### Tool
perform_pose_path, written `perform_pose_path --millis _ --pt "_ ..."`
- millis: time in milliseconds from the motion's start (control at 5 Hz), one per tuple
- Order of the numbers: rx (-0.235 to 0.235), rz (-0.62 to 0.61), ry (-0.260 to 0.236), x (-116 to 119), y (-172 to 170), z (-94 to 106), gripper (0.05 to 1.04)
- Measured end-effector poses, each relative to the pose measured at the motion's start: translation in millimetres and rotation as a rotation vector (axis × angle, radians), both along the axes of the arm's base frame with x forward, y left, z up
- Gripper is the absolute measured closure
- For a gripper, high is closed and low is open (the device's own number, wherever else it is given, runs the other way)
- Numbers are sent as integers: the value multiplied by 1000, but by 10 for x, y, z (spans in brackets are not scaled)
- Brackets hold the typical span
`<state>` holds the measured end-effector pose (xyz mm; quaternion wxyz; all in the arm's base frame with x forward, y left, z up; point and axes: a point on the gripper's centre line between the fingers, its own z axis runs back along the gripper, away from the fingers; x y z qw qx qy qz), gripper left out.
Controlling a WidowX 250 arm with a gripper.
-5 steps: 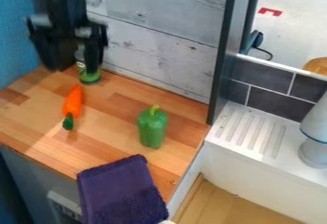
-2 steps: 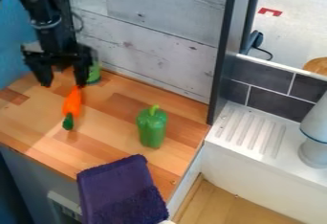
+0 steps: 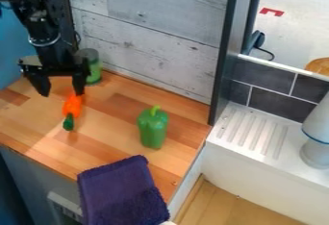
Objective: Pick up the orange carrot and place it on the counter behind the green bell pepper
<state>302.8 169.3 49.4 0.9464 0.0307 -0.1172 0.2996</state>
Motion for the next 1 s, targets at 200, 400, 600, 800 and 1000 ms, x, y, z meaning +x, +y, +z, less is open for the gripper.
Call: perform_pose_path --millis 200,400,600,800,1000 --pt "-10 37 16 118 79 -112 83" --pt "3 59 37 191 160 -217 83" --pt "25 64 63 185 214 -359 83" --pt "37 73 94 154 243 -526 83" --pt "37 96 101 157 259 -561 133"
